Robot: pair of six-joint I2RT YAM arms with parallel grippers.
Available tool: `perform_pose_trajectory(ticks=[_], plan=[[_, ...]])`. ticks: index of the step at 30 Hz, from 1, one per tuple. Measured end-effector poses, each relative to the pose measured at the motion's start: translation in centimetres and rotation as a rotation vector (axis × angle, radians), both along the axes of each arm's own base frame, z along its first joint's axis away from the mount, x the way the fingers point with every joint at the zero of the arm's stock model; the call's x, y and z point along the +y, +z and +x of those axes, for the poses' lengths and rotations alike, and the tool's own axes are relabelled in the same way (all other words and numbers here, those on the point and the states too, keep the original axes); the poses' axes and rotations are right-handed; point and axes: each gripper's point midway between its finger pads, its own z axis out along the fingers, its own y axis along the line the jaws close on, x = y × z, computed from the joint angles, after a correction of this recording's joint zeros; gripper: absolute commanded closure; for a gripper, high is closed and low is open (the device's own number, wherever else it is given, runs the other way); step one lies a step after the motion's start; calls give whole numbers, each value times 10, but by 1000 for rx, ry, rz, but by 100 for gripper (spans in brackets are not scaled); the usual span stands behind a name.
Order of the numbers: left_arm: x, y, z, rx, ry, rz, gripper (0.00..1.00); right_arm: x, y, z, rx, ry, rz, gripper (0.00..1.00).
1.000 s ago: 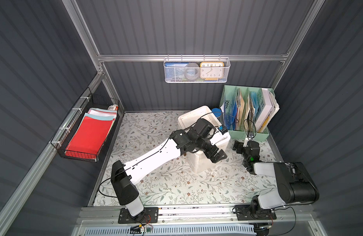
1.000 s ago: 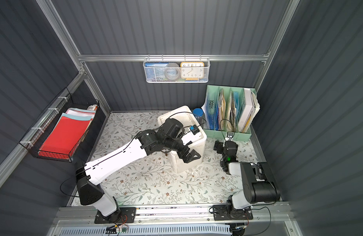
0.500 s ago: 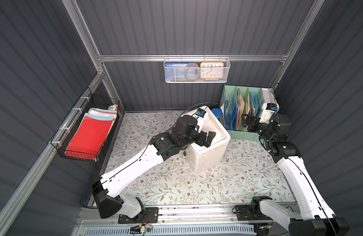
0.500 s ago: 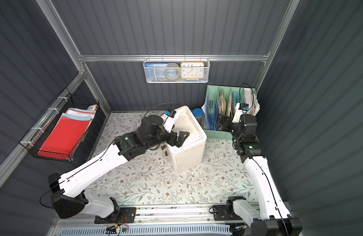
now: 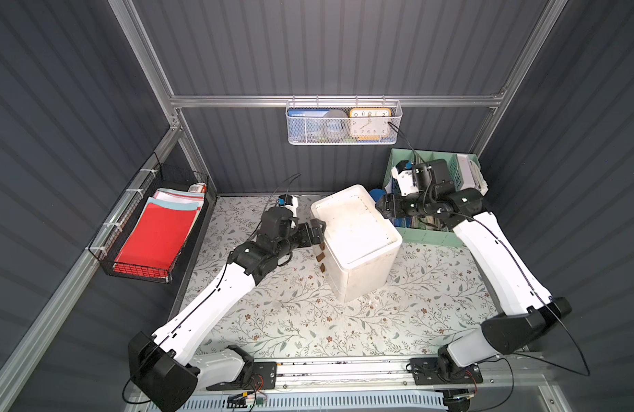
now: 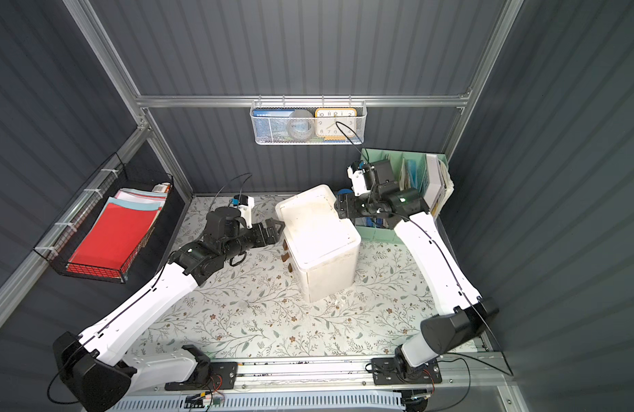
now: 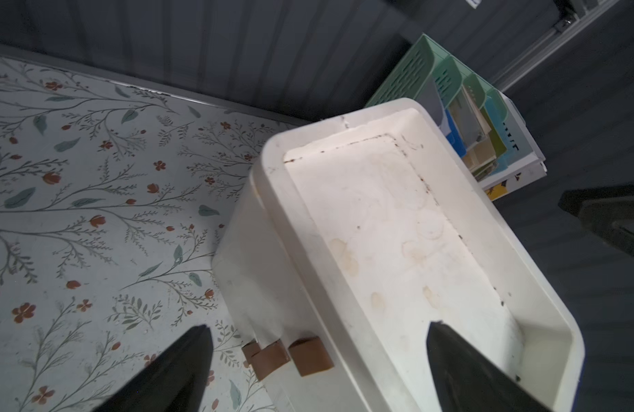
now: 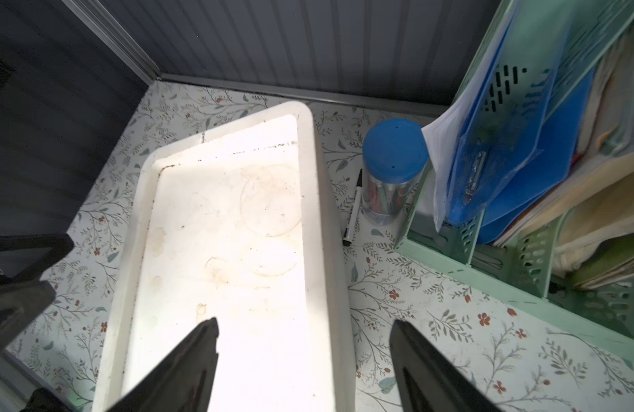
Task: Take the microphone out of the drawer
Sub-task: Move the storage box to the center of the board, then open the drawer in the storage box.
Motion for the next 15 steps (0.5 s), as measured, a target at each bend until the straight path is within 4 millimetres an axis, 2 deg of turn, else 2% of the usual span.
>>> perform_pose_trajectory(ticks=[3,7,11,15], plan=[[21,-17,6,50,57,-78,1,3,-13,4,38,11,-97,18],[47,-49,11,139,121,-214,4,3,-30,8,85,24,-201,26],[59,-75,9,218,150,-324,9,0,-49,9,140,36,-262,44],[49,-73,8,223,98,-397,18,0,-58,6,173,53,-285,72]])
